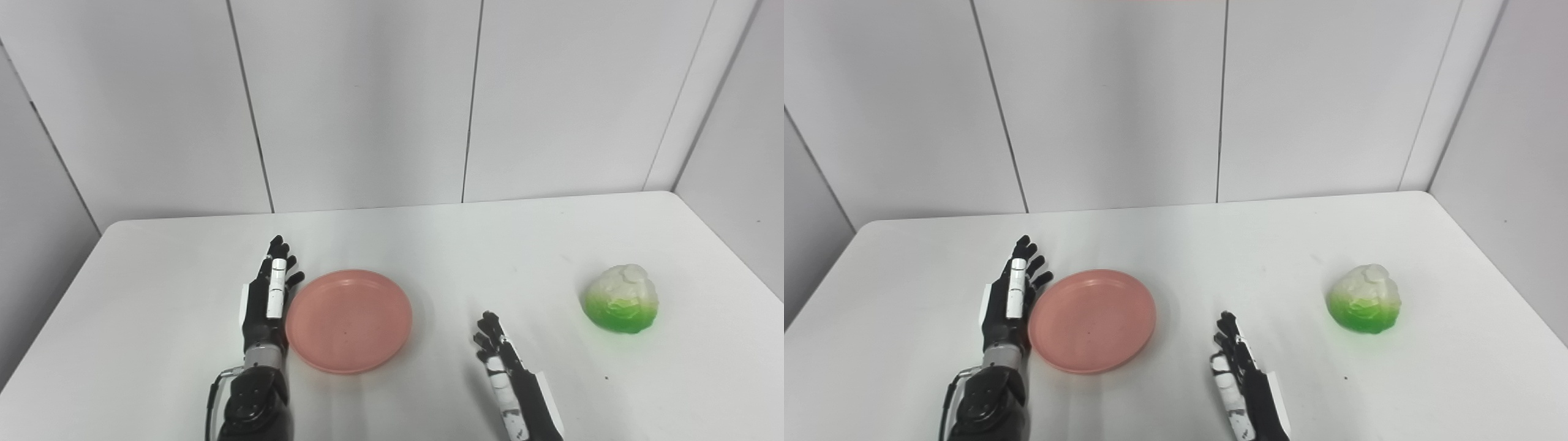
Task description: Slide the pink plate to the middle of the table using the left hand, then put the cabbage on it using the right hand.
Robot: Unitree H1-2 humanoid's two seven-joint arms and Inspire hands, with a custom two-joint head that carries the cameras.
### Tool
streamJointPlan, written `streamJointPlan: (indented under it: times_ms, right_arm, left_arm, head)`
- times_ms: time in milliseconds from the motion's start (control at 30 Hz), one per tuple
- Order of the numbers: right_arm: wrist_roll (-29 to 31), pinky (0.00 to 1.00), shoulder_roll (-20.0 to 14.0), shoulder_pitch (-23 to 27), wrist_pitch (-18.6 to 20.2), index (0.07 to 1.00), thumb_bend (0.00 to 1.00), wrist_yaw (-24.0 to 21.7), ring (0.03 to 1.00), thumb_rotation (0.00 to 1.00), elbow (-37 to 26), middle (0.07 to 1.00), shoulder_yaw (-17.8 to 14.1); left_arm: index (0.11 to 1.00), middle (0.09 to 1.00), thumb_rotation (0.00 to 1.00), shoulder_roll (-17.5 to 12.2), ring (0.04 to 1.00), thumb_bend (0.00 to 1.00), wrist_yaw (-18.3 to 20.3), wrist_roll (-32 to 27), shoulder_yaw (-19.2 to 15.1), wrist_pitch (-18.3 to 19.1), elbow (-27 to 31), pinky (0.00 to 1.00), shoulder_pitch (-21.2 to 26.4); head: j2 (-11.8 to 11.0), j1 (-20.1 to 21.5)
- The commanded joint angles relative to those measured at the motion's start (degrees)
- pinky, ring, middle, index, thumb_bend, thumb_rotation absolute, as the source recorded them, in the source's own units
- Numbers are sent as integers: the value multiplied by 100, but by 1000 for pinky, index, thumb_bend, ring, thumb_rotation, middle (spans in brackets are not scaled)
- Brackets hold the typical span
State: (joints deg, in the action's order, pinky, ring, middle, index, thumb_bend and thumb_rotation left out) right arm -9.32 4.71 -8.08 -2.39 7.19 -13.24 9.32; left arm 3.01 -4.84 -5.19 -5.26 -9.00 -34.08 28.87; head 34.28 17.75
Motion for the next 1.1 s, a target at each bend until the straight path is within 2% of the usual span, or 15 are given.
streamJointPlan:
  times_ms: [0,100,133,200,233,367,433,500,567,600,667,767,900,933,1067]
  right_arm:
    - [-157,853,89,-40,-113,958,811,82,909,956,-554,946,-77]
    - [-343,805,27,135,330,955,876,33,895,951,-1084,938,-236]
    - [-371,805,18,172,428,957,893,7,899,949,-1177,942,-269]
    - [-378,839,-137,385,879,967,938,-180,932,930,-1619,963,-405]
    - [-416,865,-296,551,1179,972,951,-317,953,920,-1860,978,-505]
    - [-720,873,-996,1248,2448,967,969,-863,965,891,-2514,993,-889]
    - [-1046,843,-1375,1562,2850,959,987,-1209,956,882,-2632,988,-1079]
    - [-1316,815,-1626,1760,2928,959,1000,-1538,943,857,-2615,981,-1259]
    - [-1748,832,-1858,1996,2931,959,1000,-2141,950,779,-2544,989,-1580]
    - [-1957,838,-2009,2159,2931,960,1000,-2602,953,752,-2491,991,-1789]
    - [-2320,781,-2193,2426,2932,976,1000,-3376,978,586,-2407,999,-2103]
    - [-2966,739,-2422,2790,2932,982,1000,-4380,972,507,-2221,1000,-2373]
    - [-3664,727,-2735,3135,2931,986,1000,-5229,984,432,-1778,1000,-2373]
    - [-3796,712,-2806,3208,2930,980,1000,-5381,994,378,-1653,1000,-2345]
    - [-4375,707,-3099,3552,2929,981,1000,-5816,1000,277,-947,1000,-2009]
  left_arm:
    - [910,941,907,-37,921,806,99,-85,-34,88,-332,829,-142]
    - [912,938,922,-112,909,790,136,-89,-69,35,-456,822,-101]
    - [914,937,924,-122,907,789,147,-96,-80,21,-488,825,-93]
    - [919,928,925,-128,900,788,170,-129,-103,-11,-563,827,-92]
    - [922,928,911,-118,900,785,199,-178,-131,-78,-665,828,-74]
    - [923,941,880,-49,912,786,374,-356,-204,-259,-902,859,-22]
    - [930,948,873,-23,917,789,414,-390,-209,-325,-981,868,1]
    - [928,944,861,-2,915,801,401,-389,-210,-378,-1044,863,21]
    - [929,940,859,22,911,809,396,-387,-207,-412,-1055,855,23]
    - [929,939,859,18,910,811,381,-344,-182,-418,-1061,852,26]
    - [938,929,899,3,903,804,354,-270,-138,-412,-1055,831,26]
    - [948,927,916,-1,904,801,350,-264,-131,-408,-1040,830,14]
    - [939,908,890,10,887,783,379,-329,-169,-448,-1114,811,21]
    - [945,906,894,10,895,783,386,-332,-168,-444,-1112,813,18]
    - [940,895,891,-15,888,803,394,-298,-142,-453,-1099,817,15]
  head:
    - [-25,95]
    - [-84,336]
    - [-84,336]
    - [-104,393]
    - [-168,535]
    - [-230,604]
    - [-263,601]
    - [-288,597]
    - [-298,601]
    - [-320,620]
    - [-335,634]
    - [-357,643]
    - [-394,660]
    - [-394,660]
    - [-395,642]
